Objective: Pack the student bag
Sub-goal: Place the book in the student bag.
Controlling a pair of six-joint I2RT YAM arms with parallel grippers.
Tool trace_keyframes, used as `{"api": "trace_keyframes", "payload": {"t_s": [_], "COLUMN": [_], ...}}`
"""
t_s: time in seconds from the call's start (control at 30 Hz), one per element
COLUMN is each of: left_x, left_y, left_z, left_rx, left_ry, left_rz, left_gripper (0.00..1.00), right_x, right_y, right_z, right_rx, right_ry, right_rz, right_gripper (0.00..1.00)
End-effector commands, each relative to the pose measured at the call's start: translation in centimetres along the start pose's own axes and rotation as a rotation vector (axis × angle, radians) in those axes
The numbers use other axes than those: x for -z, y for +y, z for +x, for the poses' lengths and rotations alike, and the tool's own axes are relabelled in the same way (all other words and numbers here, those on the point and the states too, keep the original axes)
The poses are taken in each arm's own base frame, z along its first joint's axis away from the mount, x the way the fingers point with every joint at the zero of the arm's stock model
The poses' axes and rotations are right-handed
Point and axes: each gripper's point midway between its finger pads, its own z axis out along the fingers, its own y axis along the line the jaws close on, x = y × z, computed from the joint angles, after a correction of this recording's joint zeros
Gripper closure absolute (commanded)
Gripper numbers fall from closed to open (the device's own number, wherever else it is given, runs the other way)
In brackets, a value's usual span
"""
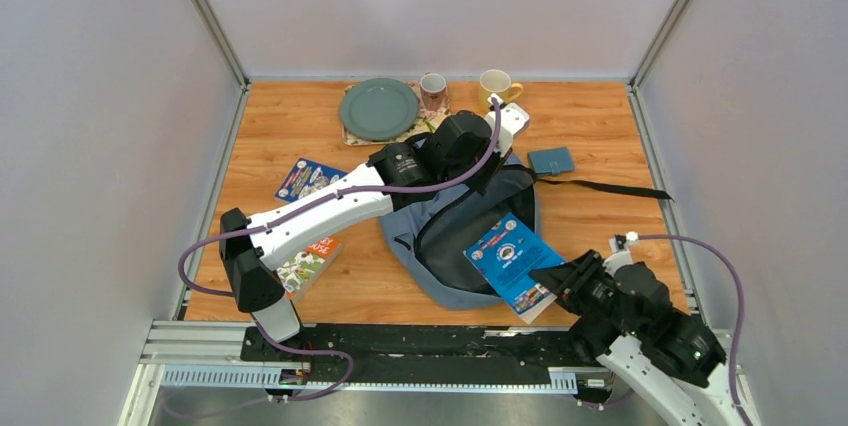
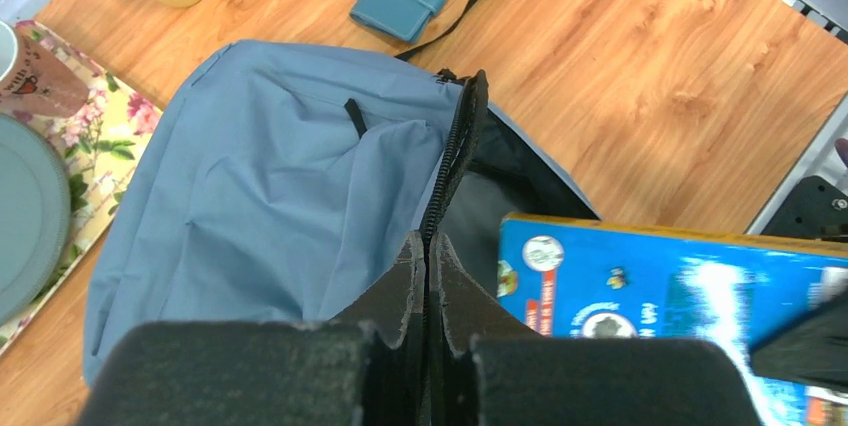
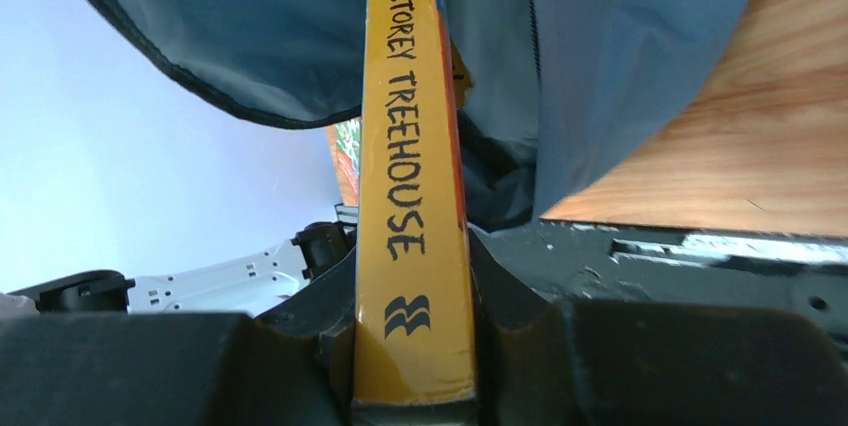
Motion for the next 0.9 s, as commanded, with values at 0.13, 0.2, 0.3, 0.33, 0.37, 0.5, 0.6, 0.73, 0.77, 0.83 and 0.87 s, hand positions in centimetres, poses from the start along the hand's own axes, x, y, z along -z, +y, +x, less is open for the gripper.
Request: {"api": "trace_keyframes", "payload": {"t_s": [0.13,0.2,0.3,0.33,0.37,0.5,0.6,0.73,0.77,0.83,0.87], "left_x": [2.6,3.0,3.5,3.7,4.0,4.8,4.9,4.7,4.6,4.5,4.5], "left_y": [-1.4,-1.5,-1.2,-1.1,-1.1,-1.8,-2.8,-4.3,-4.5,-5.1,-5.3], "left_z": [-4.8,-5.3,-5.8,-6.1,-6.4,-7.2,-7.3,-6.9,-6.7,-6.6,-6.6], "left_rx": [0.005,-0.003,-0.007,-0.008,-0.008,-0.020,-0.038,-0.046,-0.044,-0.046,-0.047], "left_ry": [-0.144,-0.153,-0.168,-0.177,-0.186,-0.217,-0.221,-0.204,-0.200,-0.198,-0.197], "left_rz": [0.063,0.052,0.040,0.037,0.038,0.082,0.139,0.222,0.232,0.264,0.279], "left_gripper": [1.00,1.00,1.00,1.00,1.00,1.00,1.00,1.00,1.00,1.00,1.00], "right_x": [-4.9,-6.7,-8.5,-8.9,-9.2,-10.5,-11.5,-12.5,-12.5,-13.0,-13.1], "right_y": [7.9,7.6,7.6,7.5,7.5,8.2,9.1,10.3,10.8,11.4,11.6], "right_z": [-0.9,-0.6,-0.6,-0.6,-1.0,-2.1,-2.7,-3.0,-3.6,-4.0,-4.3], "right_rx": [-0.146,-0.157,-0.190,-0.199,-0.211,-0.239,-0.263,-0.281,-0.275,-0.247,-0.244], "right_ry": [-0.019,-0.003,-0.002,-0.007,-0.026,-0.086,-0.113,-0.125,-0.152,-0.177,-0.195], "right_rz": [-0.285,-0.245,-0.232,-0.229,-0.231,-0.283,-0.344,-0.437,-0.448,-0.468,-0.479], "right_gripper": [1.00,1.00,1.00,1.00,1.00,1.00,1.00,1.00,1.00,1.00,1.00]}}
